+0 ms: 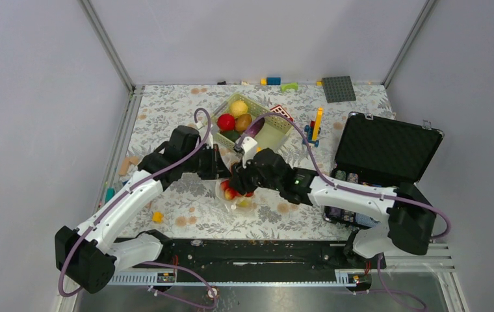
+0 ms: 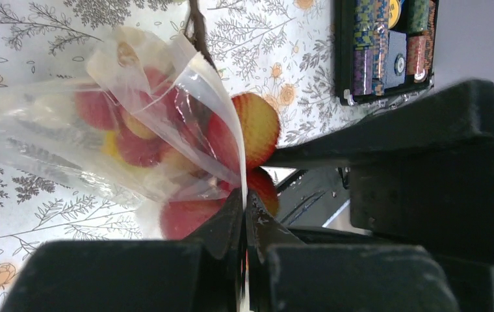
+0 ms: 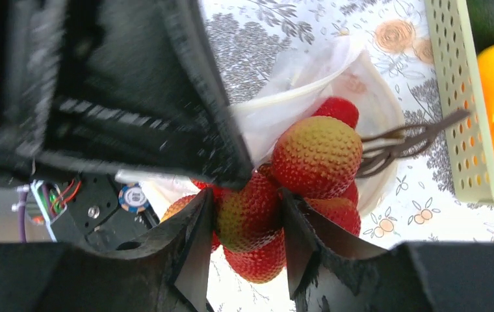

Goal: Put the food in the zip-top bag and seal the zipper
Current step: Place the fake fruit in the zipper food storage bag.

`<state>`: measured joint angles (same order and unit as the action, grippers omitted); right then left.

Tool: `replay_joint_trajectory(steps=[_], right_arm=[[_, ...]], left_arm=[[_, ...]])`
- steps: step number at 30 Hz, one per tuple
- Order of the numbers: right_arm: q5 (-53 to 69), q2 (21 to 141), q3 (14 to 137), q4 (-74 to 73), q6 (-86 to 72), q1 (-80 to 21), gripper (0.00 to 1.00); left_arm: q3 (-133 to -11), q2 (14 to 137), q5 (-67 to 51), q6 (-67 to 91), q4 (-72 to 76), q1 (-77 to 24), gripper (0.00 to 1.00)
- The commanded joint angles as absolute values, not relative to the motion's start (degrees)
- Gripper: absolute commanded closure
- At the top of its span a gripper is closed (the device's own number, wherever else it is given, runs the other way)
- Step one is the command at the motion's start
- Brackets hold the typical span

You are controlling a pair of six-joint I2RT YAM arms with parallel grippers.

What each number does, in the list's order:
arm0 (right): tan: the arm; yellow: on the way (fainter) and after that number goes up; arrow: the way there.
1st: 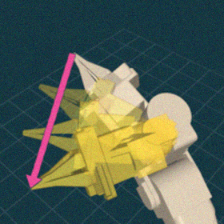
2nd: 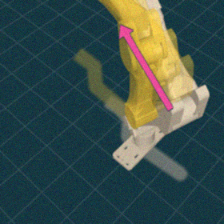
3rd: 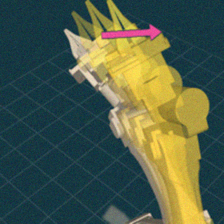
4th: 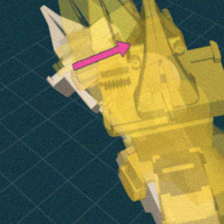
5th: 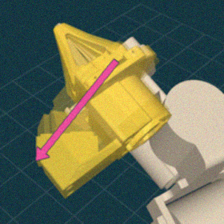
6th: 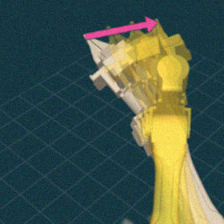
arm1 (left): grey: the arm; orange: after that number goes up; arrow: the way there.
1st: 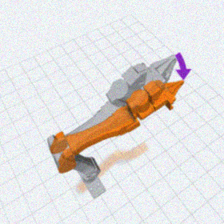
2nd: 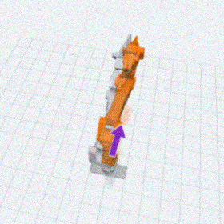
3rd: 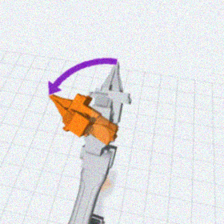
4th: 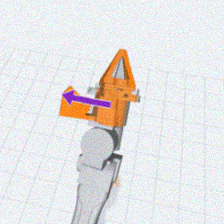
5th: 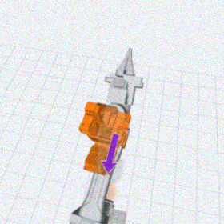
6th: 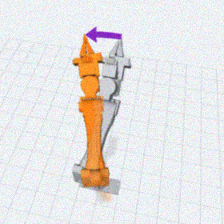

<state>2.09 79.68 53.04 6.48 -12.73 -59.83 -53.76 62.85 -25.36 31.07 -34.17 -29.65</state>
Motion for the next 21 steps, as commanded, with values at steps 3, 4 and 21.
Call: replay_joint_trajectory(steps=[3,4,21], right_arm=[[-11.4,89.1,62.2,2.6,-25.1,-60.2,1.00],[-12.2,90.4,62.8,1.7,-26.4,-60.2,1.00],[-22.4,88.3,60.4,7.2,-39.9,-59.5,1.00]], left_arm=[[-55.9,61.5,-29.3,31.5,-33.6,-30.1,1.00],[-55.8,61.6,-29.4,31.5,-33.6,-30.1,1.00],[-51.2,58.9,-24.3,32.5,-35.5,-30.1,1.00]])
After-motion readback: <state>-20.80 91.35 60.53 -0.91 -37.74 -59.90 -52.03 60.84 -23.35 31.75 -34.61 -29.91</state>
